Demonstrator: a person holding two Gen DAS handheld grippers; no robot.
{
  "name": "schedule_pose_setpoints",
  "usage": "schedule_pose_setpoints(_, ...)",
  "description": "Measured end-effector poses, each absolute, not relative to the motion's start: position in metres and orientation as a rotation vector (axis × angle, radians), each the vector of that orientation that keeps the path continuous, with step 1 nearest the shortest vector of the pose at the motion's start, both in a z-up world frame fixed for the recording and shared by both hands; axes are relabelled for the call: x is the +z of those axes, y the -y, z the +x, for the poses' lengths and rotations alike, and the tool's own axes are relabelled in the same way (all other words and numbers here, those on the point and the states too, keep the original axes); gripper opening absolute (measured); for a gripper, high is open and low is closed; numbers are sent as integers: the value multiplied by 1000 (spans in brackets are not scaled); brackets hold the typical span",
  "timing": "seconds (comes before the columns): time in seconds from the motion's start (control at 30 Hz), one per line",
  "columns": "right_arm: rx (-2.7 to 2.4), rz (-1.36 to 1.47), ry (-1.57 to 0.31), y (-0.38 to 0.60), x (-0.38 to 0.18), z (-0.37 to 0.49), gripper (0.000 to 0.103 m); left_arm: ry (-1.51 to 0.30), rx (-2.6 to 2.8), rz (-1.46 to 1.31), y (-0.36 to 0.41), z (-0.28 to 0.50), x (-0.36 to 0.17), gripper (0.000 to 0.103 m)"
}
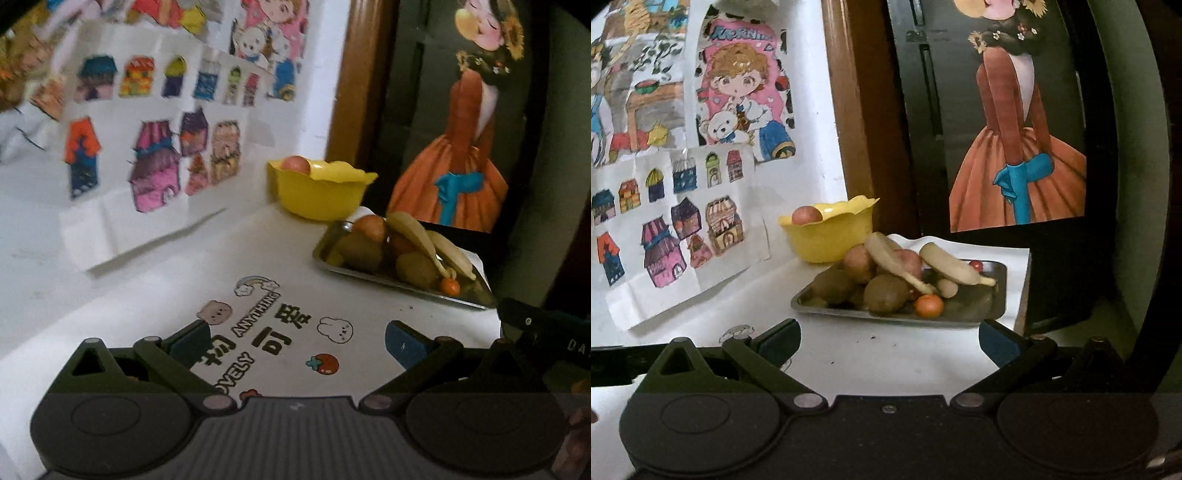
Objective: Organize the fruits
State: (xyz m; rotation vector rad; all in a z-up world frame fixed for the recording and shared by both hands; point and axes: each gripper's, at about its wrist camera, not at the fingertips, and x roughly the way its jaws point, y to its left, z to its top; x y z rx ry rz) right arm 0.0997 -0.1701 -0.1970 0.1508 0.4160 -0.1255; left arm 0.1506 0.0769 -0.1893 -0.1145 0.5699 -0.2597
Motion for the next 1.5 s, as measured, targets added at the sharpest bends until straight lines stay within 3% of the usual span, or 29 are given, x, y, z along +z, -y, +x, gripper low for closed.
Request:
schedule_pose_setpoints(0.37, -42, 127, -281, 141, -211, 27, 102, -579, -345, -186, -95, 113, -211, 103)
schedule_pose_setpoints(0.5, -49, 137, -351, 130, -201, -6, 102, -606, -347, -173, -99, 82, -203, 103)
schedule_pose_setpoints(0.77, -86, 195, -333, 123, -194, -57, 102, -489, -314, -115, -115, 23, -182, 103)
schedule_pose_setpoints(1.5, -78, 127, -356, 111, -201, -23, 102, -506, -282, -96, -112, 45, -193, 103)
